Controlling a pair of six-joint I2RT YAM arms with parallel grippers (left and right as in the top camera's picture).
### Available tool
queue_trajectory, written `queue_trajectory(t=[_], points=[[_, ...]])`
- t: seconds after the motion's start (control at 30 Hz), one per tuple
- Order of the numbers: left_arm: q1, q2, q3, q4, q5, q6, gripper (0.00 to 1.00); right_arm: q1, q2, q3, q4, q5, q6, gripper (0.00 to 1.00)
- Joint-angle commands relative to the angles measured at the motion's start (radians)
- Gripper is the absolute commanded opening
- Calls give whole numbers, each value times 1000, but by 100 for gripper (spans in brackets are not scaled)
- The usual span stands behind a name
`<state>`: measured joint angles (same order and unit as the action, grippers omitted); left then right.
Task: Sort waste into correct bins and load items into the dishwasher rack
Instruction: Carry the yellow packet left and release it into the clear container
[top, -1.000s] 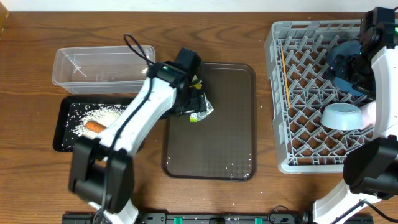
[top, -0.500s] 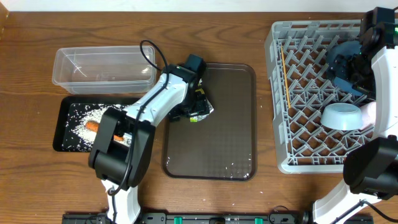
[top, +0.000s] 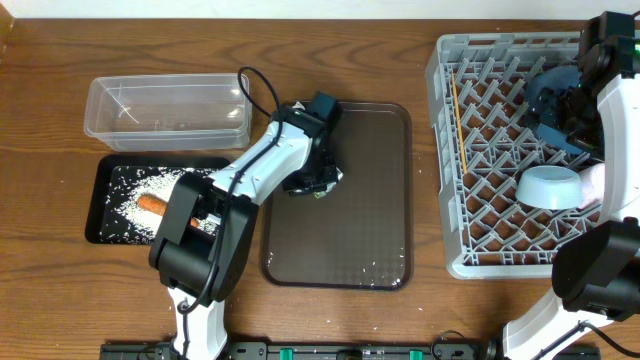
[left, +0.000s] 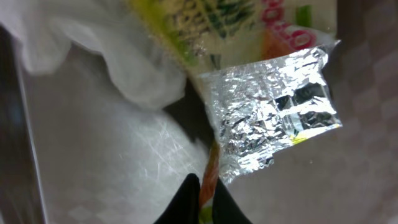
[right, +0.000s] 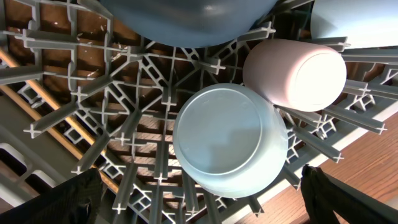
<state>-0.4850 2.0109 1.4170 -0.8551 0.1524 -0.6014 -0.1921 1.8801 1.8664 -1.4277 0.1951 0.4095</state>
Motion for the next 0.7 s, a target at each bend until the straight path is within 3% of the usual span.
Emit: queue_trajectory(t=[0.0, 0.37, 0.67], points=[[1, -19, 2, -18, -3, -3, 6, -4, -23, 1, -1, 11, -6, 99], [41, -371, 4, -28, -34, -6, 6, -4, -23, 1, -1, 10, -6, 99], [265, -570, 4, -9, -170, -105, 6, -4, -23, 1, -1, 10, -6, 99]])
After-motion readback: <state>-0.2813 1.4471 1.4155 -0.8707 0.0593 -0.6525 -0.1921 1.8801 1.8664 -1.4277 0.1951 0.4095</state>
